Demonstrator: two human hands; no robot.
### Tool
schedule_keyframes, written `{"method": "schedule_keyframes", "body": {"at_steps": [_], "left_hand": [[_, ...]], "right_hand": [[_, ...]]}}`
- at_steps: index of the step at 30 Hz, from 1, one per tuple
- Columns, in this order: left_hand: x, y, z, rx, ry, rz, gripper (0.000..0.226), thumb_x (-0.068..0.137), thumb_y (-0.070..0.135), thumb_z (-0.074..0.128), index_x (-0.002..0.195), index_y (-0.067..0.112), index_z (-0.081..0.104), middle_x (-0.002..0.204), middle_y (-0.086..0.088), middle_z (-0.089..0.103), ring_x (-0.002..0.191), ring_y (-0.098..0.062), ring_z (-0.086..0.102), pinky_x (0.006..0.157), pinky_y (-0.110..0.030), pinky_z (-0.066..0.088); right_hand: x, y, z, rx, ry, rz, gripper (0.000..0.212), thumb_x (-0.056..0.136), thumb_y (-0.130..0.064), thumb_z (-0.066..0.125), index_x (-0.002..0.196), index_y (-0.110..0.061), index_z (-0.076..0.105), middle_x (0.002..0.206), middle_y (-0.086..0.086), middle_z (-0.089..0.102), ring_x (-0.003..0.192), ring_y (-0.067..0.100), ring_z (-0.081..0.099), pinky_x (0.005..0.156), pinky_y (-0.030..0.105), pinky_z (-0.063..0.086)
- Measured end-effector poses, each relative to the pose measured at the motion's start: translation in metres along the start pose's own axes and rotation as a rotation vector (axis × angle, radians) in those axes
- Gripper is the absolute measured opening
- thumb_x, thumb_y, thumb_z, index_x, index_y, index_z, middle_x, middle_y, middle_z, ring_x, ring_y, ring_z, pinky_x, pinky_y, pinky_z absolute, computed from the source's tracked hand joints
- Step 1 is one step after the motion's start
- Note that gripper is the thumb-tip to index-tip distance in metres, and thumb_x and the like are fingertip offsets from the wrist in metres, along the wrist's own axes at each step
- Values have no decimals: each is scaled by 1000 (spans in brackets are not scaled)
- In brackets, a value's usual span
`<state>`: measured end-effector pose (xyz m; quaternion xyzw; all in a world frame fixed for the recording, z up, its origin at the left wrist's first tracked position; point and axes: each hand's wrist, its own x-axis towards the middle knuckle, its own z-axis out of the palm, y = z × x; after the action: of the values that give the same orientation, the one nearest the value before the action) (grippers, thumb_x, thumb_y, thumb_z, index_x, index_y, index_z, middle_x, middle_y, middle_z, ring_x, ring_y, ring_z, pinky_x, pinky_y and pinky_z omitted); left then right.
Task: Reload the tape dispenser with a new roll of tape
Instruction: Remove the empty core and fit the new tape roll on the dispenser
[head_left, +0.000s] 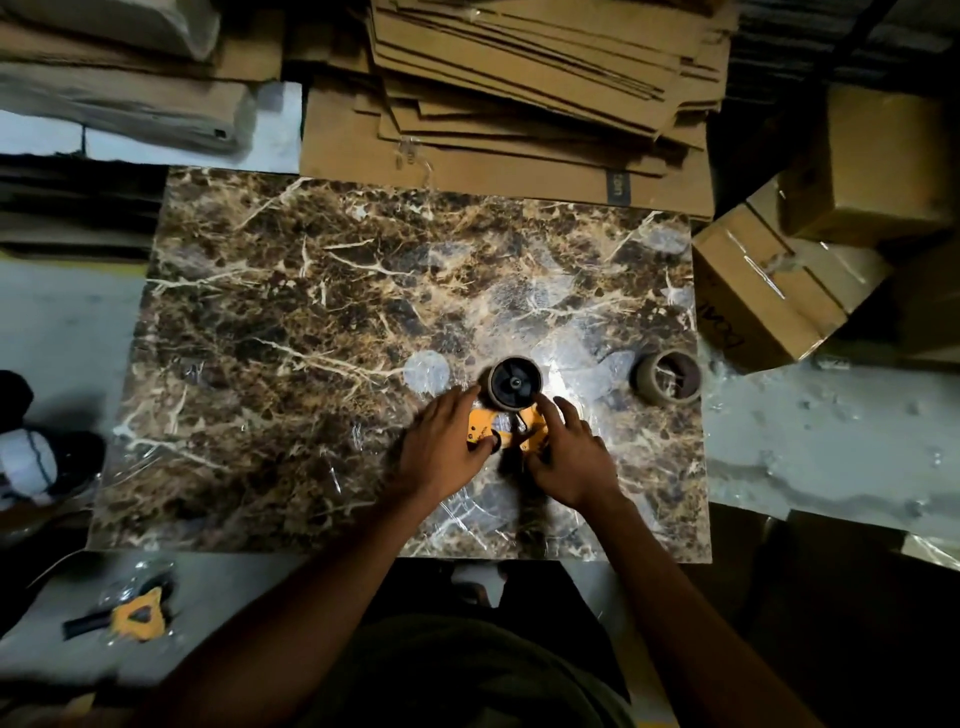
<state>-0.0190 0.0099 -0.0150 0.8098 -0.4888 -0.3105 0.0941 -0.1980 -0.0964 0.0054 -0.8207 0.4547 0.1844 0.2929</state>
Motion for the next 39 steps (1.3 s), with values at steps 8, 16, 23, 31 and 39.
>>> {"method": "schedule_keyframes", "body": {"at_steps": [8, 16, 23, 31, 39], "left_hand": [[0, 14, 16, -79, 44, -110, 82, 94, 52, 73, 161, 20, 39, 172, -7, 29, 151, -34, 43, 109, -48, 50], [2, 24, 29, -192, 134, -157, 71, 78, 36, 94, 140, 19, 65, 168, -3, 40, 142, -27, 54, 101, -37, 55], [21, 66, 37, -246, 239, -134, 68, 82, 26, 92, 143, 15, 65, 142, -9, 67, 118, -30, 70, 94, -38, 59], [45, 93, 36, -212, 235, -84, 79, 85, 29, 89, 154, 20, 52, 150, -3, 63, 124, -27, 69, 93, -38, 61], [45, 98, 36, -94, 257, -134, 80, 79, 38, 92, 150, 23, 57, 146, 0, 65, 121, -29, 69, 84, -39, 61]], "right_hand": [[-7, 35, 4, 0, -22, -76, 88, 91, -34, 63, 163, -34, 12, 162, 7, 30, 122, 42, 60, 88, 50, 54], [2, 64, 7, 117, -42, -186, 108, 80, -13, 74, 163, -36, 8, 132, 12, 52, 107, 41, 61, 79, 47, 54], [17, 95, -11, 84, -17, -186, 112, 79, -19, 80, 165, -33, 10, 136, 10, 52, 116, 39, 55, 88, 48, 50], [37, 148, -60, 91, 441, -104, 68, 94, -44, 58, 156, -22, 38, 151, 17, 47, 139, 39, 41, 109, 62, 42], [67, 189, -89, -136, 154, 151, 100, 89, -39, 77, 162, -45, 9, 171, 18, 11, 152, 49, 24, 116, 71, 24]]}}
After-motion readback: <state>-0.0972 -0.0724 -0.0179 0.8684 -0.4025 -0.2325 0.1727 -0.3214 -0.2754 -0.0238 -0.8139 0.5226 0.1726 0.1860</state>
